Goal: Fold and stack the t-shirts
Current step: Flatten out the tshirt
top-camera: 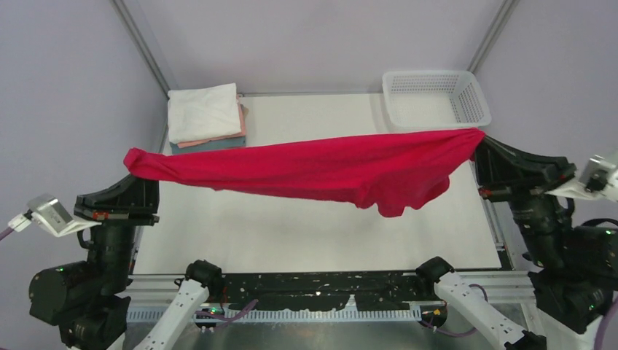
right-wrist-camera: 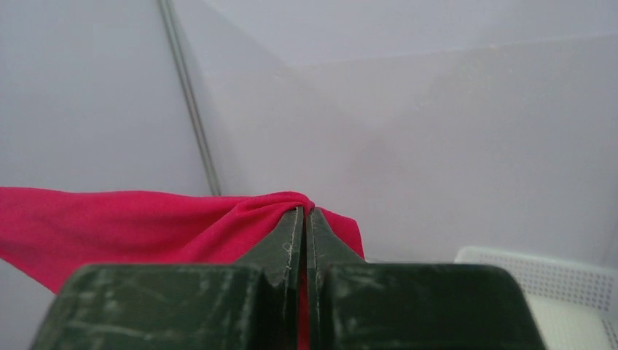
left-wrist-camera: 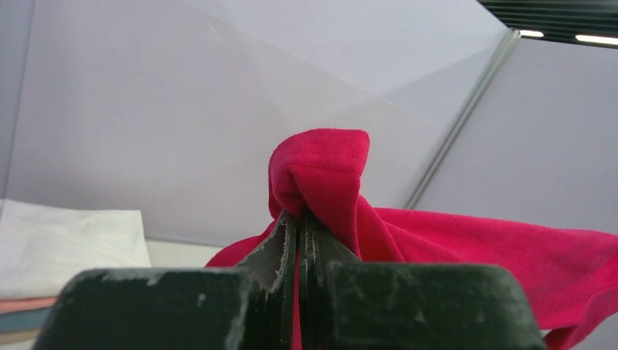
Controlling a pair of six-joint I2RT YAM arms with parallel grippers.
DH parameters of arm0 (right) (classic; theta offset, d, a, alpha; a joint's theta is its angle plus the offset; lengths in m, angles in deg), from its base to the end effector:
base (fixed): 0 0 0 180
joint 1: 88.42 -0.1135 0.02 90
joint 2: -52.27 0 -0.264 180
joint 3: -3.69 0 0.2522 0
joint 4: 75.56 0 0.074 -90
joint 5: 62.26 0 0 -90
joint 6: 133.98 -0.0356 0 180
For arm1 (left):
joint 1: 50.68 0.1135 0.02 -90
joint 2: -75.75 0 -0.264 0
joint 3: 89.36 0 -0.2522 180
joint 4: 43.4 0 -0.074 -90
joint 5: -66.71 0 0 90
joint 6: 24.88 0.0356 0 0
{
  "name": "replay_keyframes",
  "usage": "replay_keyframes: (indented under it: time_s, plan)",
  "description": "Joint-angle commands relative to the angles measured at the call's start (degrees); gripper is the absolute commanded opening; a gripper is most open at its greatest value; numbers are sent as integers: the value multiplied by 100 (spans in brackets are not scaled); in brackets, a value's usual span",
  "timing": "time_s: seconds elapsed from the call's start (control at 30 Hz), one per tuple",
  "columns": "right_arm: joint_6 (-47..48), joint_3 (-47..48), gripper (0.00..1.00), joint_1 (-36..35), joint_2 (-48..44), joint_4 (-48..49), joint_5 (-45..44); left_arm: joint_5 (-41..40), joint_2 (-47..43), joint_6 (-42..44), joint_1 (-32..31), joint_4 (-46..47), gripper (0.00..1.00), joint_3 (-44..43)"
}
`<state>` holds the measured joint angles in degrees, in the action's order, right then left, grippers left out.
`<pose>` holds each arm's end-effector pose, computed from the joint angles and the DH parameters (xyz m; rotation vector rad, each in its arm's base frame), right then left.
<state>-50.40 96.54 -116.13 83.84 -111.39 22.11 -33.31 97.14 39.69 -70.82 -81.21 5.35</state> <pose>0.0150 0.0039 0.5199 -0.1231 1.1345 0.4752 -0.0138 0.0116 0.4842 -0.2112 1.1235 -0.6114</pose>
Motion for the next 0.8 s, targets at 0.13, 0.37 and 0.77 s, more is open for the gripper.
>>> replay_keyframes:
  time_s: [0.13,0.37,0.77]
  plan:
    - [-101,1243,6,-8,-122,-780,846,953,-102,1,10,-205,0,-577]
    - [-201,920,9,-5,48,-981,382,499,318,-144,10,-399,0,-331]
    - [-1052,-1859,12,733,2895,238,-2193,-1285,4740,-1257,238,-746,0,845]
